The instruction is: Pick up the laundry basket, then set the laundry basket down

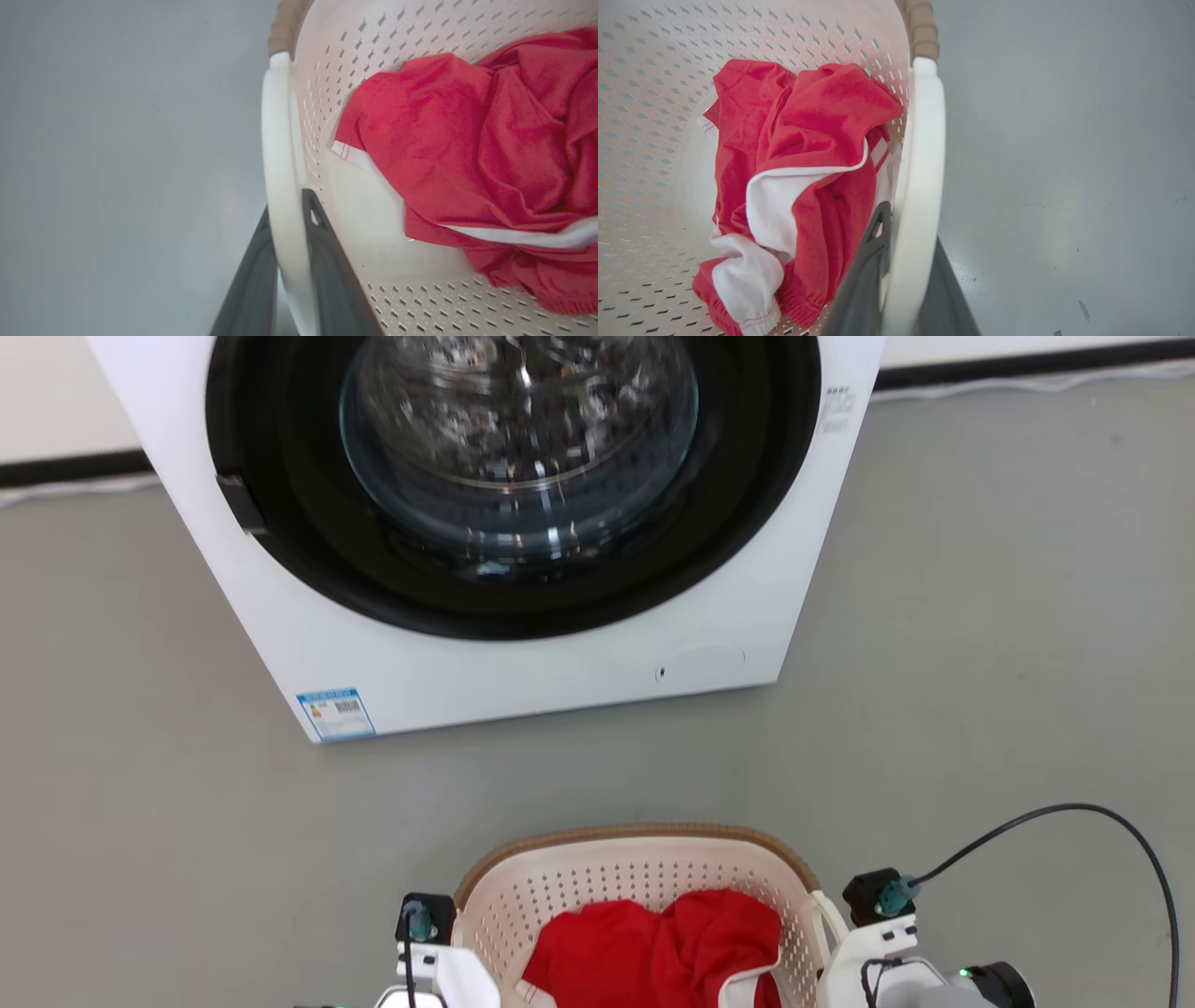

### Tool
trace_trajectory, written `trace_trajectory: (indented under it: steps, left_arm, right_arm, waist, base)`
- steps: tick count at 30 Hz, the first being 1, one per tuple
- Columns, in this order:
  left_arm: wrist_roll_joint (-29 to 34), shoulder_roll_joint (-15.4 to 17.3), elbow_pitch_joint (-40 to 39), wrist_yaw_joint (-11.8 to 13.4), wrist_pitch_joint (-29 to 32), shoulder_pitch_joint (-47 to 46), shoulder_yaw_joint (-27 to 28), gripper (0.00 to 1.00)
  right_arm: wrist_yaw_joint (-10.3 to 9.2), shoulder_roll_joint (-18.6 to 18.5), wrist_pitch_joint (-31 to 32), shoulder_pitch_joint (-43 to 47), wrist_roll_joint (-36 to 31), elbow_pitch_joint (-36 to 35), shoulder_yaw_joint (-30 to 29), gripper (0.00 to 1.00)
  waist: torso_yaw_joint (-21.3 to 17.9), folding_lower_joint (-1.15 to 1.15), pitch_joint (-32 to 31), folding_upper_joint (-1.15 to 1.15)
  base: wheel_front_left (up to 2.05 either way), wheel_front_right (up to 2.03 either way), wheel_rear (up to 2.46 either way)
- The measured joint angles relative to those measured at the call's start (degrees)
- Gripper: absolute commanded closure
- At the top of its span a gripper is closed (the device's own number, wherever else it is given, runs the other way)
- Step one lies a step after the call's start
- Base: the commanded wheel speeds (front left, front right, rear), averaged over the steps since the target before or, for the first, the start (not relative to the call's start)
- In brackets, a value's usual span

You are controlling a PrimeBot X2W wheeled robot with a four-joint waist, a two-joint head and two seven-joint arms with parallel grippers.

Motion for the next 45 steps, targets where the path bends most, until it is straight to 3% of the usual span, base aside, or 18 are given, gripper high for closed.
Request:
trace_trajectory:
  steps: [10, 45]
  left_arm:
    - [0.00, 0.21, -0.41, 0.58, 0.53, 2.33, -0.29, 1.00]
    - [-0.47, 0.73, -1.33, 0.68, 0.97, 3.03, -0.55, 1.00]
  right_arm:
    - [-0.01, -0.09, 1.94, 2.75, 0.42, -1.19, 0.96, 1.00]
    - [-0.02, -0.20, 2.79, 2.97, -0.38, -2.22, -0.05, 1.00]
  waist:
    - [0.45, 0.00, -4.72, 0.00]
    - [0.77, 0.00, -6.14, 0.00]
  base:
    - [0.00, 0.00, 0.00]
    - [0.00, 0.00, 0.00]
